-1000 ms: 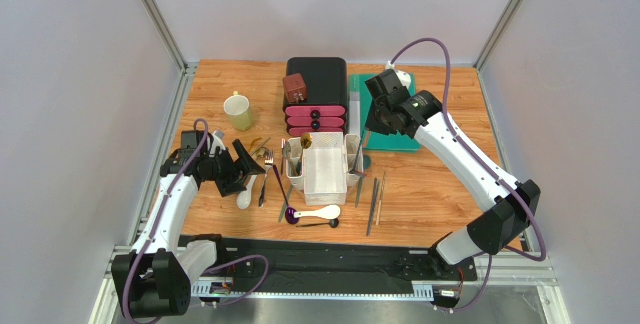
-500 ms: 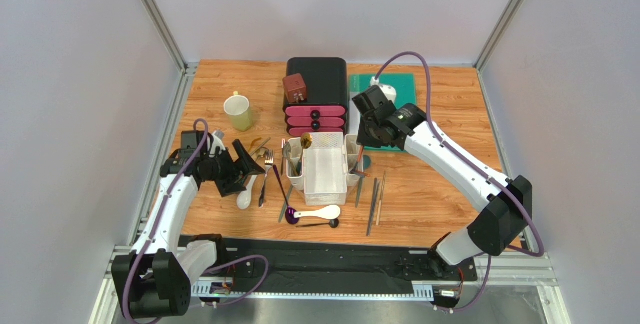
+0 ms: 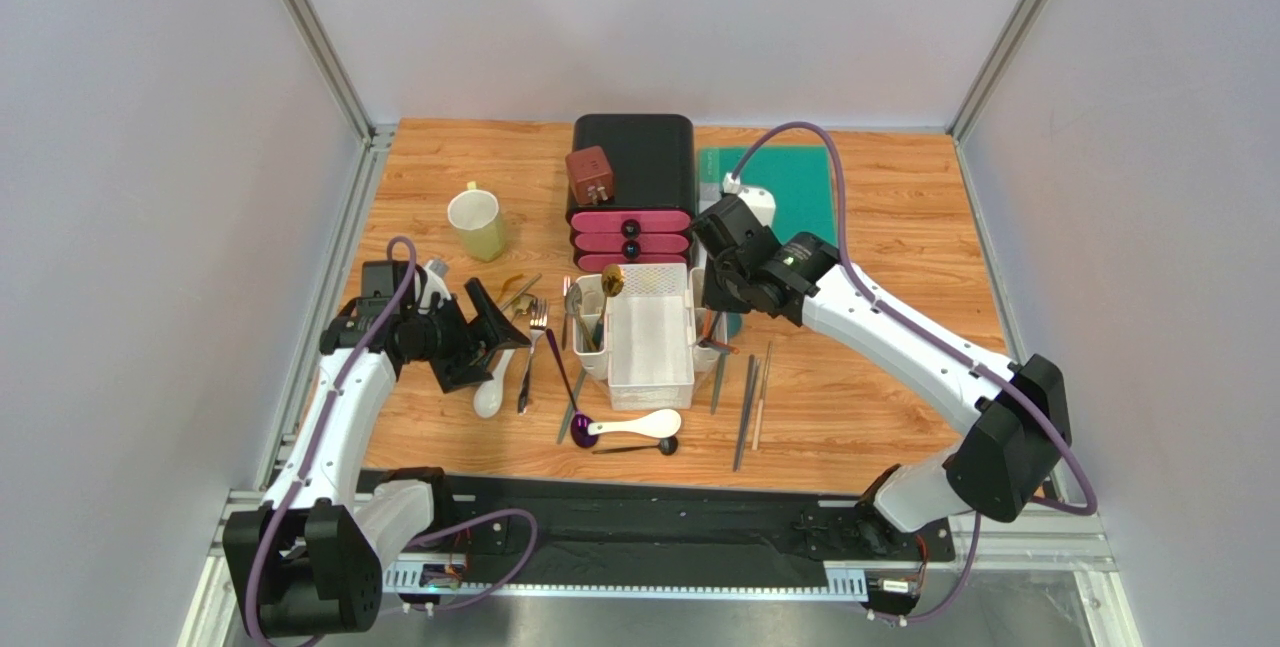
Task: Sort the eating utensils into containers
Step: Place the chopstick in the storage box.
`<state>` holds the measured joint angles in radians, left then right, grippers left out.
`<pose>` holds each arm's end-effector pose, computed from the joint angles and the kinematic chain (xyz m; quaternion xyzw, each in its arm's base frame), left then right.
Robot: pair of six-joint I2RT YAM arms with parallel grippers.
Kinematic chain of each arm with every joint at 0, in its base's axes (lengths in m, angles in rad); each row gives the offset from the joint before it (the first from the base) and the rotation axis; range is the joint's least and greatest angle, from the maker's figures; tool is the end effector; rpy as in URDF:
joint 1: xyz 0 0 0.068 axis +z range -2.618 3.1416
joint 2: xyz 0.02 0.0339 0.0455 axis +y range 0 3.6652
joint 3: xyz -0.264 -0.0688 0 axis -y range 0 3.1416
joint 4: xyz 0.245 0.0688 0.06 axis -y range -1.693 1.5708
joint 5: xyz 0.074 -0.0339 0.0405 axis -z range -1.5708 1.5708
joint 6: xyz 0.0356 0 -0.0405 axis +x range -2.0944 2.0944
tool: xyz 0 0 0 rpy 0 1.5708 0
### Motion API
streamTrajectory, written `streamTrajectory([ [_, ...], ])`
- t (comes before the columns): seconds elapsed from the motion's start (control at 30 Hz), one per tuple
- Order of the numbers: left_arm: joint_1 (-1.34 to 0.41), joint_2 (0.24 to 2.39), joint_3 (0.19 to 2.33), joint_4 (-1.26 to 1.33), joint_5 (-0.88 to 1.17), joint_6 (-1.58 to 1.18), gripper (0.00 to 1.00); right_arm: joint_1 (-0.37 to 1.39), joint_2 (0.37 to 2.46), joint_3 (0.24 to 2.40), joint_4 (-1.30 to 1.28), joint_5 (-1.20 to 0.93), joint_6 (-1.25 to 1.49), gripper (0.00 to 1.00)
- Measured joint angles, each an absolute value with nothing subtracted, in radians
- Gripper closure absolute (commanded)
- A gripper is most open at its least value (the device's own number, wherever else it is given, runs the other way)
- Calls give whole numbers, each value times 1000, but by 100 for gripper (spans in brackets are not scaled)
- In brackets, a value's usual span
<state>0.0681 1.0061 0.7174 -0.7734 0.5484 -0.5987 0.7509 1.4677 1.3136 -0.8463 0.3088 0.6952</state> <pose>0.1823 -0.0062 0.2331 -0.2405 0.9027 -0.3164 0.1650 0.2285 0.1984 0.3070 0.0168 0.9490 0.0733 0.3061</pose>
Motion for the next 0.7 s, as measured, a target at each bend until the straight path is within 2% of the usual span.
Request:
streamTrajectory([
  [0.3,68,1006,717,-773,548,-598,4,752,1462,1295,-842,317,692,66],
  [0.7,68,1006,717,-773,548,-598,4,752,1462,1285,-838,321,691,65],
])
